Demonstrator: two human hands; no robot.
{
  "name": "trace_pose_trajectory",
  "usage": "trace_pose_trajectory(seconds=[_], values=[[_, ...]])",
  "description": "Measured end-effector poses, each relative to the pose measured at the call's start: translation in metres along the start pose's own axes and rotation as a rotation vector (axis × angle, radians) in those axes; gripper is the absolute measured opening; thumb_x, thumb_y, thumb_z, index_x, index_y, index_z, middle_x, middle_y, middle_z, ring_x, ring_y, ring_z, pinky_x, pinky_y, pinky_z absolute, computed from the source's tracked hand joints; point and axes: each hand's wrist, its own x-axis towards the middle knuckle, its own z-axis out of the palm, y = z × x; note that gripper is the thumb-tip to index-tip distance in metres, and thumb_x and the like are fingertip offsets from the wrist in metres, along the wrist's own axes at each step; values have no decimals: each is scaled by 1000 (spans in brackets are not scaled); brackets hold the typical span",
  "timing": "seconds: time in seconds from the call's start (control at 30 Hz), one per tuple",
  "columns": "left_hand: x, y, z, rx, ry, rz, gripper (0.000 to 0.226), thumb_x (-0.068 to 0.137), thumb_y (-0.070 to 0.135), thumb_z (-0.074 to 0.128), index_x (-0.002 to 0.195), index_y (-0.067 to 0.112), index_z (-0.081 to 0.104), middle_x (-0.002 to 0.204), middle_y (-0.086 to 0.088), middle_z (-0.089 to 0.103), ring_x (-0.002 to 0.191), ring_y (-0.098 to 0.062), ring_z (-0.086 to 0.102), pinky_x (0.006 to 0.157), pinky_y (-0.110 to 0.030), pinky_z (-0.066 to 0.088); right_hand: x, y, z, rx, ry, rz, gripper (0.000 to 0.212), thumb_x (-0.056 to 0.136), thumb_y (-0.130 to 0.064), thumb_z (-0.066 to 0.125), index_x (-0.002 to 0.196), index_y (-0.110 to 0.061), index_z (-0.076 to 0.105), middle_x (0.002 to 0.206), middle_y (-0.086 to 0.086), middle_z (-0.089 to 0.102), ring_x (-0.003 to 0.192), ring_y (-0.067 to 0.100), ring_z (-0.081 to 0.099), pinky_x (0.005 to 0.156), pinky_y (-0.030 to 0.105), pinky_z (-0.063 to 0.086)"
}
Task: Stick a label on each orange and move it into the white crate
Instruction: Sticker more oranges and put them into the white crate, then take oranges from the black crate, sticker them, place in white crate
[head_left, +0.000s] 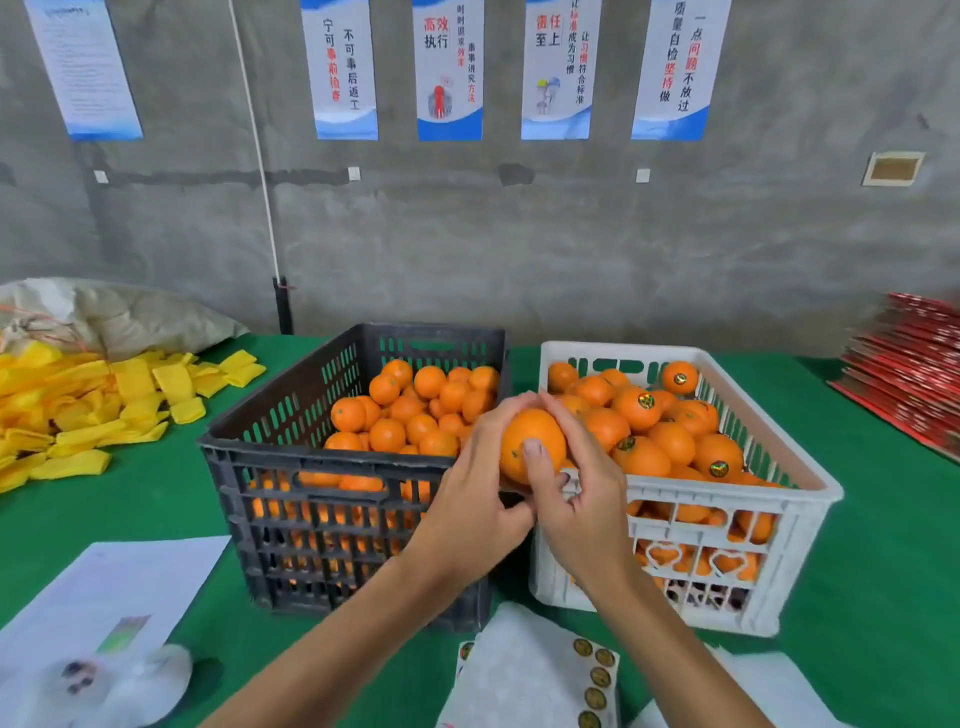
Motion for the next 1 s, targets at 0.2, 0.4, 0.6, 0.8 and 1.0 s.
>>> trace_pose_trajectory(seconds=[0.2,0.4,0.6,0.8,1.0], values=[[-81,-29,46,-10,-209,-219,70,95,25,72,151,48,36,148,21,42,130,0,51,100,-27,54,-100,38,-20,-106,-161,298,56,99,-60,52,150,-36,46,149,-24,47,134,-6,47,108,20,45],[-133,-62,79,-50,-241,-491,66,96,26,71,145,50,34,145,11,44,120,-5,60,99,-31,55,-143,71,-34,-334,-395,395,51,107,-49,44,150,-22,51,148,-4,56,133,11,53,110,33,45],[-158,-78,92,-153,16,-772,71,94,35,78,146,41,29,134,1,53,106,-17,67,93,-41,60,-179,97,-64,-659,-529,442,64,100,-60,51,145,-16,58,159,-2,44,146,17,39,120,29,28],[-165,-84,94,-115,-8,-727,71,92,37,79,144,42,32,131,6,53,99,-4,68,80,-17,54,-186,110,-60,-767,-539,423,69,93,-70,54,140,-20,63,152,-3,53,138,18,46,117,33,33],[-168,-85,89,-95,-38,-724,65,90,44,79,135,52,33,126,14,53,96,1,66,71,-9,51,-172,117,-53,-761,-599,356,53,95,-63,59,129,-25,72,142,-6,60,128,18,49,107,36,38]])
